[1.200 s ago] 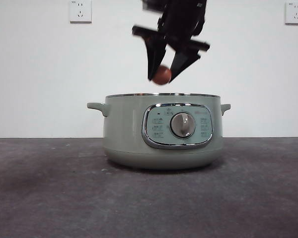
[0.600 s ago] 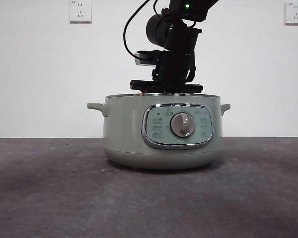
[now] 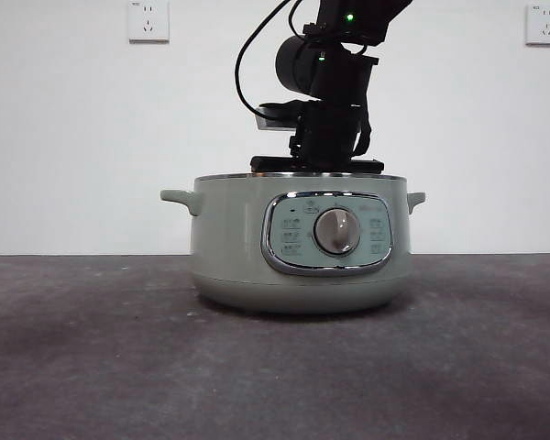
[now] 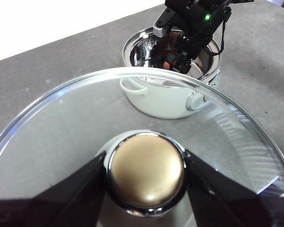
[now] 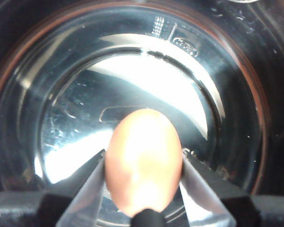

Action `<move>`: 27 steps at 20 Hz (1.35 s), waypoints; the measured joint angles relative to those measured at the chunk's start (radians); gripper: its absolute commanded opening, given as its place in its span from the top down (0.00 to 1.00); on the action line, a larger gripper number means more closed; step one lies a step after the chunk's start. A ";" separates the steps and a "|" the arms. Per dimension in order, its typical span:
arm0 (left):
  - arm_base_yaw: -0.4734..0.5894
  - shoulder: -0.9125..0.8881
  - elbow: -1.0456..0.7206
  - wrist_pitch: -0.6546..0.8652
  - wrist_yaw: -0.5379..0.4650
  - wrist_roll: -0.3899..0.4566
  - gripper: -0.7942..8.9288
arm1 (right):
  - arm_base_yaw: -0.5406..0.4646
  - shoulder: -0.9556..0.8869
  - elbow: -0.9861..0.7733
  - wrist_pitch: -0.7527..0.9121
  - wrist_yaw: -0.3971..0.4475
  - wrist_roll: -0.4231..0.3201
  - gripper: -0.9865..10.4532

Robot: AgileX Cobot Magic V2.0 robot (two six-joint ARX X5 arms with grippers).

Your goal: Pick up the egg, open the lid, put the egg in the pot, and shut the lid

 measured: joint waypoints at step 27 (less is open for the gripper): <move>-0.029 0.491 0.000 0.492 0.169 0.031 0.92 | -0.006 -0.632 0.201 -0.349 -0.034 -0.008 0.45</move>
